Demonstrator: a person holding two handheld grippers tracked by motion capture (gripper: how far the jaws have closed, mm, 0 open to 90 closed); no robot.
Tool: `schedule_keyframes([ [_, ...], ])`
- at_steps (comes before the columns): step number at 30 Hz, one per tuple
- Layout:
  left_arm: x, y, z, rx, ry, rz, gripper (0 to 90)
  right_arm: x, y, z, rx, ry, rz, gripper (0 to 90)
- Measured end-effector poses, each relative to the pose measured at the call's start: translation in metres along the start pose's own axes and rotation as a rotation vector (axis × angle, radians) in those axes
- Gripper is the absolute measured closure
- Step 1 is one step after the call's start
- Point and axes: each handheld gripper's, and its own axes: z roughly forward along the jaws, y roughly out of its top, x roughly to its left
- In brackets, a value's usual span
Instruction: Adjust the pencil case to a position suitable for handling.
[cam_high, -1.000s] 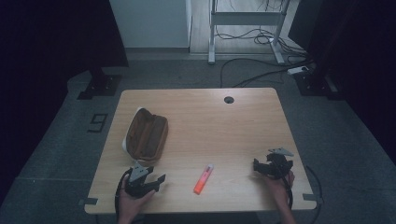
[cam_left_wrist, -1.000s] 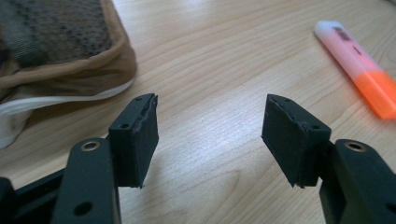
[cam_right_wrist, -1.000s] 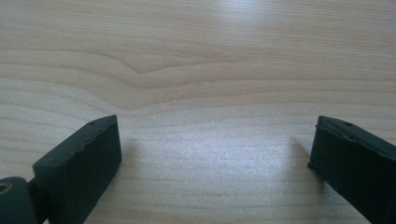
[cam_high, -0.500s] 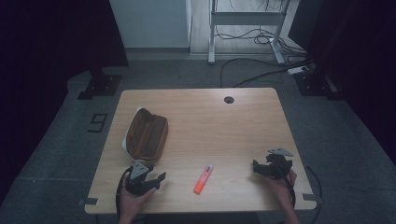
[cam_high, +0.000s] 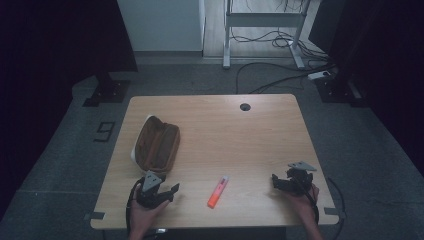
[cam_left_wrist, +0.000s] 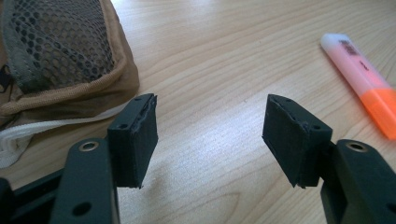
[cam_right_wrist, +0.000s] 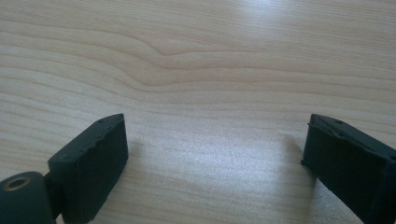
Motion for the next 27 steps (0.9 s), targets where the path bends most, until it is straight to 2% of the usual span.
schedule_keyframes([
  [7, -0.002, 0.006, 0.003, 0.005, -0.007, 0.0, 35.4, -0.001, -0.003, -0.004, -0.006, 0.005, -0.003, 9.0],
  [10, -0.001, 0.011, -0.004, -0.03, -0.027, 0.001, 35.3, -0.001, -0.004, -0.005, -0.008, 0.001, -0.001, 9.7],
  [17, -0.004, 0.02, -0.019, -0.078, -0.053, 0.0, 34.0, -0.001, -0.004, -0.005, -0.01, -0.004, 0.003, 11.3],
  [21, -0.006, 0.027, -0.031, -0.098, -0.037, 0.023, 31.0, -0.002, -0.004, -0.005, -0.013, -0.008, 0.007, 12.4],
  [27, 0.001, 0.031, -0.044, -0.129, -0.009, 0.008, 29.7, -0.002, -0.004, -0.005, -0.014, -0.009, 0.009, 12.6],
])
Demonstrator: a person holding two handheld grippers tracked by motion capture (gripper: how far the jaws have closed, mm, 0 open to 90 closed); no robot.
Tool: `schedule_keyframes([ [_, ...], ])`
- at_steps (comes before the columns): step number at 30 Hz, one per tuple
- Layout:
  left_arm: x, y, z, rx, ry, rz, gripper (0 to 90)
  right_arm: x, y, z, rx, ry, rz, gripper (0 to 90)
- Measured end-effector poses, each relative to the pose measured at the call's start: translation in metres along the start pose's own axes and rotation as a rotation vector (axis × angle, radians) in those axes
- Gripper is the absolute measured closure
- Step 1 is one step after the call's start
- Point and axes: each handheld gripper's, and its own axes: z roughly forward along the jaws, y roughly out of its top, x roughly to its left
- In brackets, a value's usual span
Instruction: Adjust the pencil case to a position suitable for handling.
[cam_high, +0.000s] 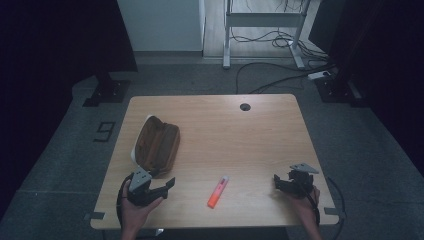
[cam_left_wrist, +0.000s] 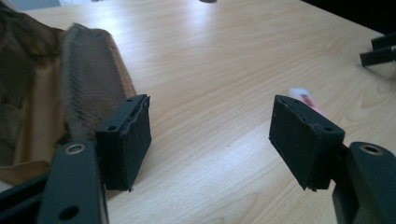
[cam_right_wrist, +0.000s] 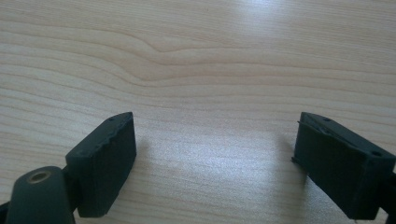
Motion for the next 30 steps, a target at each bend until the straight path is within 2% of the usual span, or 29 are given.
schedule_keyframes([
  [6, 0.008, 0.0, -0.011, -0.02, 0.032, -0.02, 28.5, 0.0, 0.0, 0.0, 0.0, -0.001, 0.0, 12.7],
  [13, 0.021, 0.001, -0.033, -0.056, 0.085, -0.043, 27.1, 0.0, 0.0, 0.0, 0.0, -0.001, 0.001, 12.8],
  [19, 0.027, 0.001, -0.043, -0.073, 0.104, -0.057, 27.0, 0.0, 0.0, 0.0, -0.001, -0.001, 0.001, 13.0],
  [25, 0.042, -0.004, -0.061, -0.085, 0.16, -0.092, 27.1, 0.0, 0.0, 0.0, -0.001, -0.002, 0.002, 13.2],
  [30, 0.051, -0.01, -0.062, -0.08, 0.179, -0.116, 27.4, 0.0, 0.0, 0.0, -0.001, -0.003, 0.002, 13.2],
])
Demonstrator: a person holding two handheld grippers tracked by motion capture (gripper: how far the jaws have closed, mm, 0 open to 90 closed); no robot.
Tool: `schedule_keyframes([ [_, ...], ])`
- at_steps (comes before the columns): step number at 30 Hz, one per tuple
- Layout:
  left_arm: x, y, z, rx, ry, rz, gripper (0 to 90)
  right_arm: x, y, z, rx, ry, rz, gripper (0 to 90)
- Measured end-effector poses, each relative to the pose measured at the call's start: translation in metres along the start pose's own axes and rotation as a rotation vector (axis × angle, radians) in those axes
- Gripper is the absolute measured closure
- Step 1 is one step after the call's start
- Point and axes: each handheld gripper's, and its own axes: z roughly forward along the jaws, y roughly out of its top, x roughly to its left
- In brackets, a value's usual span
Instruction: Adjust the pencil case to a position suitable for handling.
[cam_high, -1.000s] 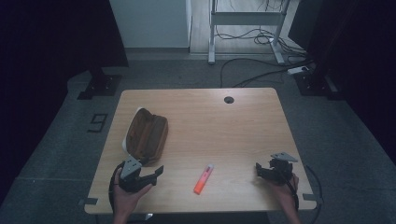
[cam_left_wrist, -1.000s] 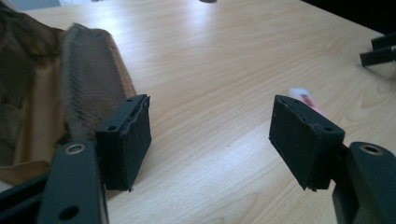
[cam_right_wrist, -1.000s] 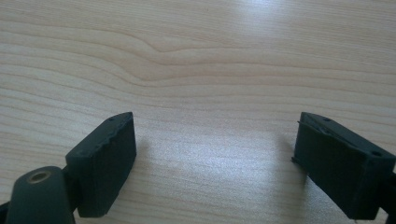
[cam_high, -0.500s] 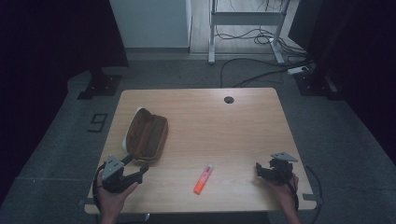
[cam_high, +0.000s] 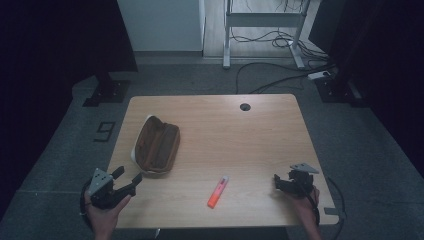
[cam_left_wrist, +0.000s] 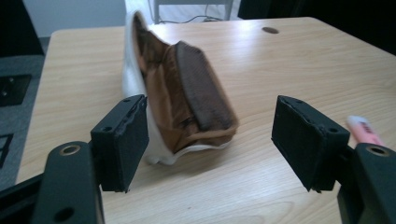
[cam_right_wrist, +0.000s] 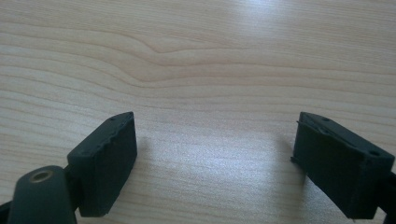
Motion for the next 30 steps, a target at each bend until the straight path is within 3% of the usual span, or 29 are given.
schedule_keyframes([
  [14, 0.019, -0.01, 0.02, 0.028, 0.029, -0.035, 28.7, 0.0, 0.0, 0.0, 0.0, 0.0, 0.0, 13.3],
  [20, 0.03, -0.009, 0.038, 0.042, 0.047, -0.054, 29.1, 0.0, 0.0, 0.0, 0.0, 0.0, 0.0, 13.3],
  [24, 0.038, -0.004, 0.056, 0.077, 0.055, -0.054, 29.0, 0.0, 0.0, 0.0, 0.0, 0.0, 0.0, 13.3],
  [30, 0.045, -0.002, 0.072, 0.093, 0.047, -0.079, 29.3, 0.0, 0.0, 0.0, 0.0, 0.0, 0.001, 13.3],
])
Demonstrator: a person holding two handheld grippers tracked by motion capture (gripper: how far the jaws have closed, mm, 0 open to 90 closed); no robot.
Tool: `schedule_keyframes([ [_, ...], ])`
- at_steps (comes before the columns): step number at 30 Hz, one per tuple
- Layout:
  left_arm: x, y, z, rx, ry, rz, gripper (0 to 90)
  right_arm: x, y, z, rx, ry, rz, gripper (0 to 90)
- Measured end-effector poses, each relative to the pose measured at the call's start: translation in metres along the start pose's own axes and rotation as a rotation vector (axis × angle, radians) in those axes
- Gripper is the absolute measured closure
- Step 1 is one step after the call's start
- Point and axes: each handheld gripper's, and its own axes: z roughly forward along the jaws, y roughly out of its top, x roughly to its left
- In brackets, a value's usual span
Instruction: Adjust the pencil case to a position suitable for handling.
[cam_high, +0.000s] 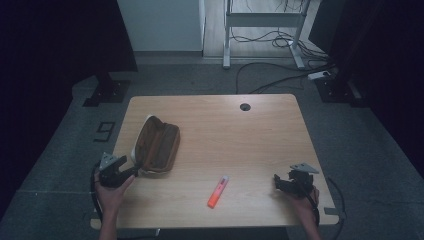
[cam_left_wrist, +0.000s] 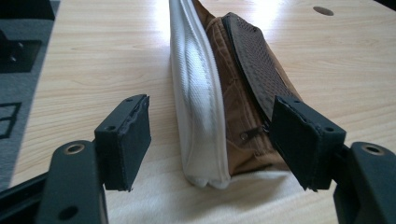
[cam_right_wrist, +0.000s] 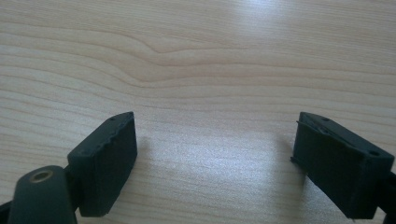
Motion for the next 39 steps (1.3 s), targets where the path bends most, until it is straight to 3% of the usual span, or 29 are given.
schedule_keyframes([
  [5, 0.002, 0.002, 0.012, 0.01, -0.016, -0.019, 29.8, 0.0, 0.0, 0.0, 0.0, 0.0, 0.0, 13.3],
  [13, 0.007, 0.005, 0.031, 0.034, 0.004, -0.046, 33.5, 0.0, 0.0, 0.0, 0.0, -0.001, 0.0, 13.3],
  [20, 0.008, 0.002, 0.042, 0.069, 0.03, -0.052, 61.3, 0.0, 0.0, 0.0, 0.0, -0.002, 0.001, 13.3],
  [24, 0.007, 0.001, 0.045, 0.082, 0.033, -0.066, 71.3, 0.0, 0.0, 0.0, 0.0, -0.002, 0.001, 13.3],
  [27, 0.005, 0.002, 0.047, 0.088, 0.072, -0.068, 77.5, 0.0, 0.0, 0.0, 0.0, -0.003, 0.001, 13.3],
  [31, 0.005, 0.003, 0.048, 0.084, 0.086, -0.08, 83.9, 0.0, 0.0, 0.0, 0.0, -0.003, 0.002, 13.3],
  [39, 0.003, 0.008, 0.046, 0.082, 0.083, -0.086, 85.6, 0.0, 0.0, 0.0, 0.0, -0.004, 0.004, 13.3],
])
